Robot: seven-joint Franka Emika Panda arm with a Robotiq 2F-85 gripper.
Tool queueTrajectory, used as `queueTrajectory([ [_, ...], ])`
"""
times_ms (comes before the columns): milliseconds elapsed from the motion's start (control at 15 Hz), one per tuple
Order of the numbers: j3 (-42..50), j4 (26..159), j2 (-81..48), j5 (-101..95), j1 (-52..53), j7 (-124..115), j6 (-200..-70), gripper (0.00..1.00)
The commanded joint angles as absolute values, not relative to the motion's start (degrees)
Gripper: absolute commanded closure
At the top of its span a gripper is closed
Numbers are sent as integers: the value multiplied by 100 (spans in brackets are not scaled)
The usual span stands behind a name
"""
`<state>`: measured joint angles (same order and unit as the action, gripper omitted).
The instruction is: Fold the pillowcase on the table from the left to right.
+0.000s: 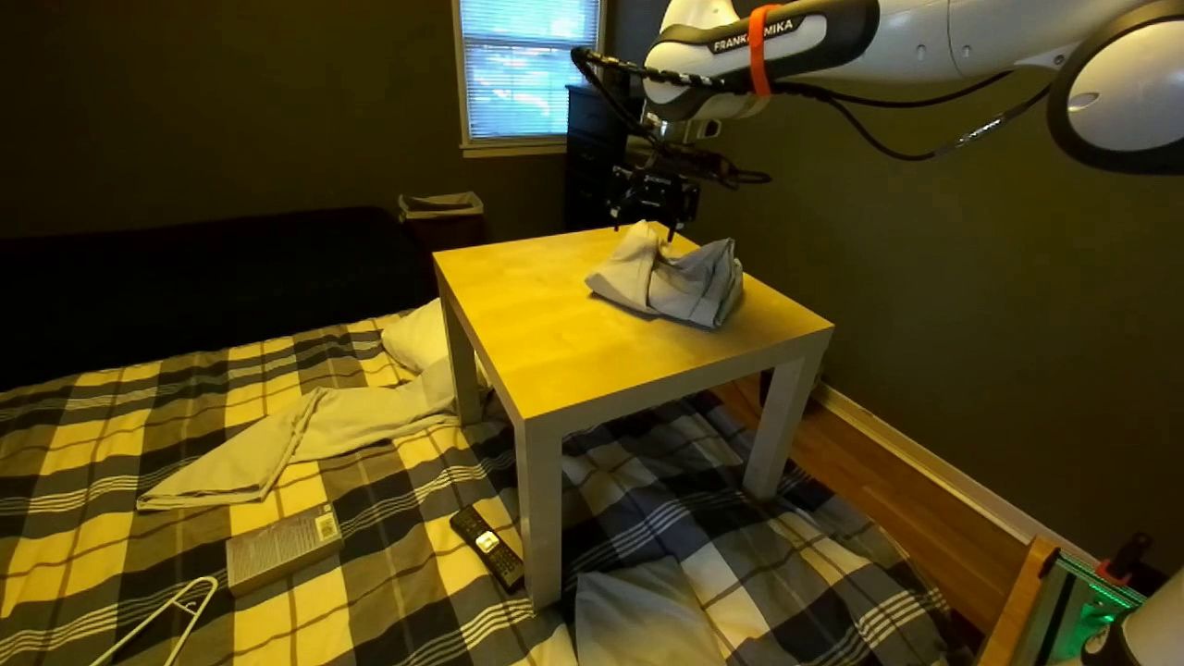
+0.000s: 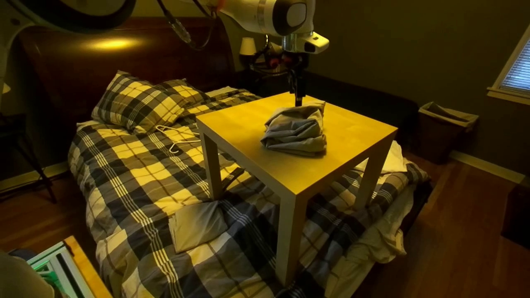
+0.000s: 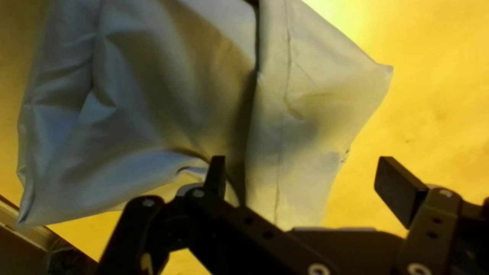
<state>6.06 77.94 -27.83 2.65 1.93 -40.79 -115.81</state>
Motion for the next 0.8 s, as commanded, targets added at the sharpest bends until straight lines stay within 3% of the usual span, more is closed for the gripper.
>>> queueTrajectory([
  [0, 894, 7703, -2933, -318, 415, -4944, -11750, 0],
  [733, 1037, 7313, -3579, -1011, 404, -6356, -11364, 0],
])
